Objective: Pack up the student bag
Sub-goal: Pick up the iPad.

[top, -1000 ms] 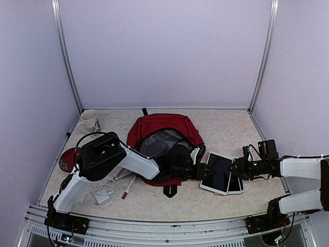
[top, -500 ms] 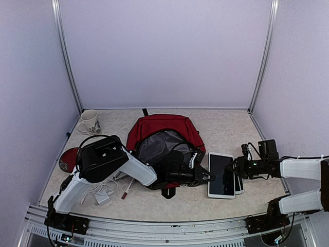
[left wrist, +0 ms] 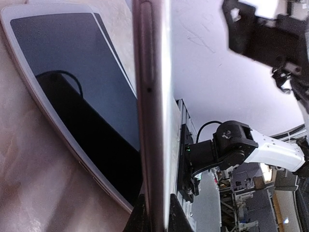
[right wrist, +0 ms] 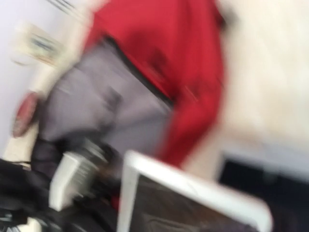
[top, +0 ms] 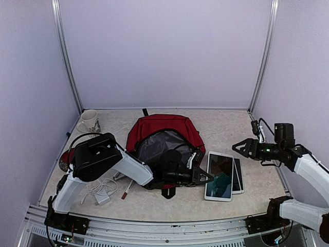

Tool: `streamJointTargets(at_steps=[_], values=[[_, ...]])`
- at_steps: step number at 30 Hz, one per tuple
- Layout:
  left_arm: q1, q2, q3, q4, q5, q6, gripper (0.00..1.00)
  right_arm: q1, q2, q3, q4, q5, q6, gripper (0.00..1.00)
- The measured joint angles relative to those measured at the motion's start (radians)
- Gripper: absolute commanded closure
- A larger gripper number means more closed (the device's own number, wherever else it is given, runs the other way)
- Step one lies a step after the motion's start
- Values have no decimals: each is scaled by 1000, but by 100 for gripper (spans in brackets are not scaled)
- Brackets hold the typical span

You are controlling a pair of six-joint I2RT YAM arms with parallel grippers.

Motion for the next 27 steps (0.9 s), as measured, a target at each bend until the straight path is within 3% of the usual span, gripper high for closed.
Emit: streamJointTargets(at_steps=[6, 12, 16, 21, 27], values=[[-20, -76, -1, -164, -23, 185, 100, -9, -51, 190, -86, -77, -153, 22], [-29, -180, -25, -309, -36, 398, 100, -8, 108, 268, -141, -230, -291, 25], [-26, -254, -113, -319, -15, 481, 100, 15, 160, 293, -157, -306, -332, 24], [-13, -284, -224, -201, 15, 424, 100, 70, 149, 307, -152, -308, -306, 22], [16, -284, -306, 14, 1, 274, 100, 71, 27, 156, 26, -286, -127, 22]])
